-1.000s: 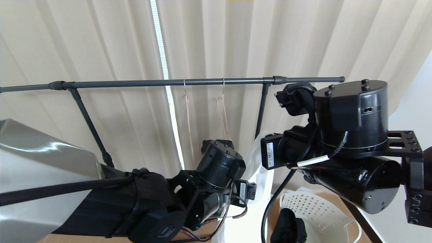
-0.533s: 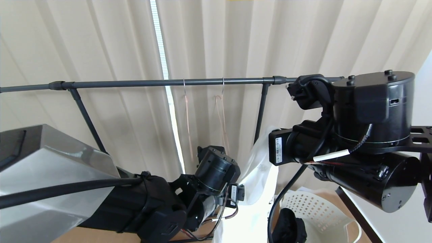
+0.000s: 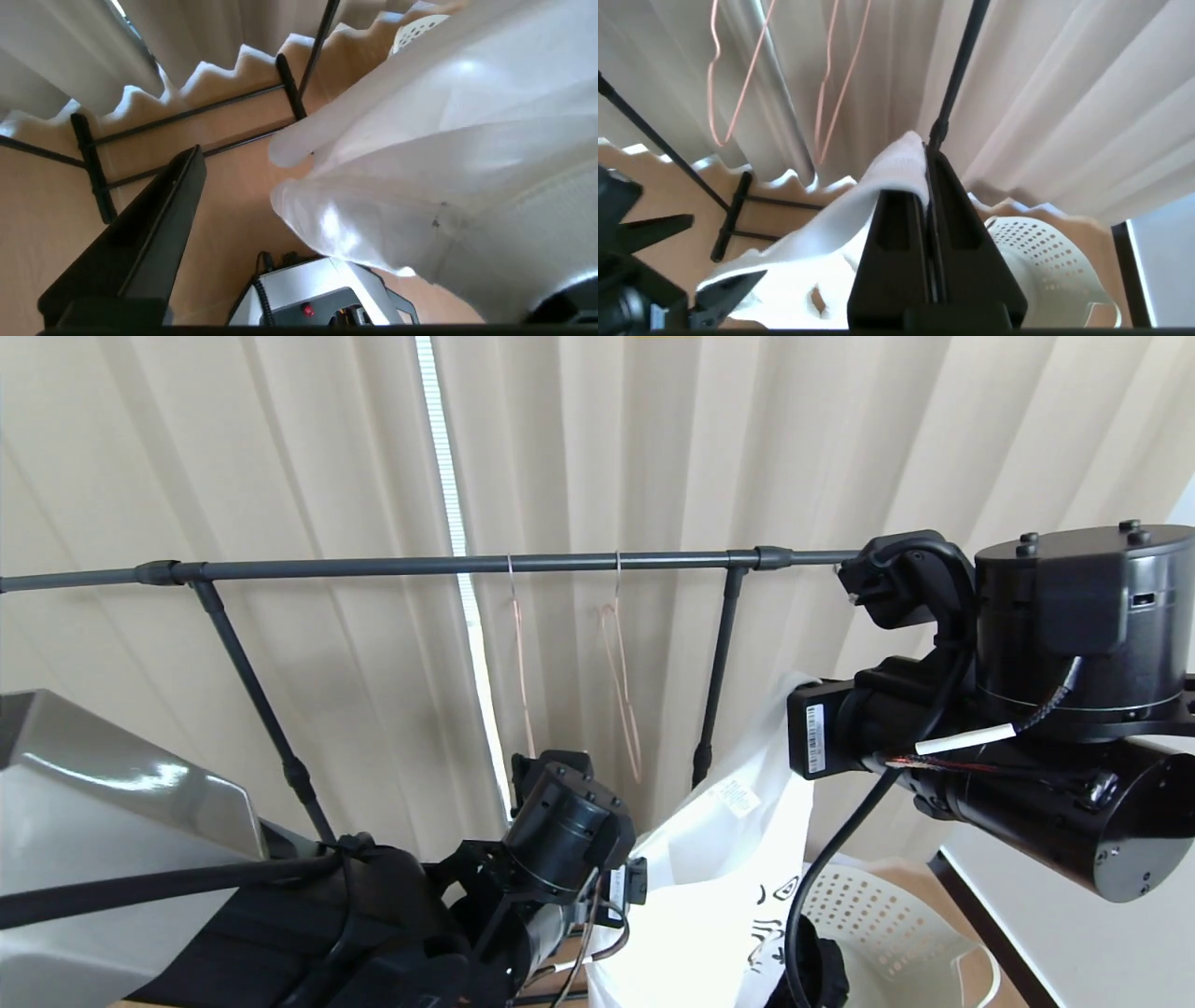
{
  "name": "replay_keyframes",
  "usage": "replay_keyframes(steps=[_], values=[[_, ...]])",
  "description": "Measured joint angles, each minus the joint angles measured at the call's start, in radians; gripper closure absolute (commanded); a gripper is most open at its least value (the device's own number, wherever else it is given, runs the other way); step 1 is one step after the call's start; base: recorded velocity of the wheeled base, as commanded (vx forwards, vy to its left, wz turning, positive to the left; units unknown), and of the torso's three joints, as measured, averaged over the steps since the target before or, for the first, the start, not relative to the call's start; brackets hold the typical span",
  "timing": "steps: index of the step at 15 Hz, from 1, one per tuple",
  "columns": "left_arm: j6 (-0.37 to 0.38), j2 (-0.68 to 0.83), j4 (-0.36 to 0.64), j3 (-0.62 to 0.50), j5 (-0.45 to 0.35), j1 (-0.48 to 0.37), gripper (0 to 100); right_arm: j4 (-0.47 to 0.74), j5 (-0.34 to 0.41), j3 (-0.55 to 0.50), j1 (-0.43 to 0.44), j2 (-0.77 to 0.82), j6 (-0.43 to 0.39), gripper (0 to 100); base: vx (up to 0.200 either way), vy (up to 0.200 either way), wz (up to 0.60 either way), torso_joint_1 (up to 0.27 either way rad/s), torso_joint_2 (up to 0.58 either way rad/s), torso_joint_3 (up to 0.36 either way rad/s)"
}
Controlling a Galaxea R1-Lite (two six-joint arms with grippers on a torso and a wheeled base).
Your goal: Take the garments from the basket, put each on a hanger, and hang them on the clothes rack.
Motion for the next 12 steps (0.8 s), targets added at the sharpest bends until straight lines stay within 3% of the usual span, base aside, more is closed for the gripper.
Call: replay_keyframes(steps=[2, 3, 9, 11, 12], values=[[0.000, -0.022, -0.004, 0.022, 0.002, 0.001, 0, 0.000, 0.000, 0.000, -0.020, 0.000, -0.010, 100, 0.000, 0.000, 0.00, 0.000, 0.00, 0.000], [-0.001, -0.033, -0.010, 0.030, 0.002, 0.001, 100, 0.000, 0.000, 0.000, -0.031, 0.001, -0.011, 100, 0.000, 0.000, 0.00, 0.000, 0.00, 0.000], [0.027, -0.102, -0.004, 0.041, 0.015, -0.003, 100, 0.000, -0.001, 0.000, -0.060, 0.041, -0.024, 100, 0.000, 0.000, 0.00, 0.000, 0.00, 0.000], [0.100, -0.135, -0.003, 0.036, 0.056, 0.002, 100, 0.002, -0.004, 0.002, -0.062, 0.052, -0.082, 100, 0.000, 0.000, 0.00, 0.000, 0.00, 0.000], [0.144, -0.152, 0.008, 0.024, 0.069, 0.004, 100, 0.006, -0.007, 0.003, -0.062, 0.054, -0.159, 100, 0.000, 0.000, 0.00, 0.000, 0.00, 0.000]])
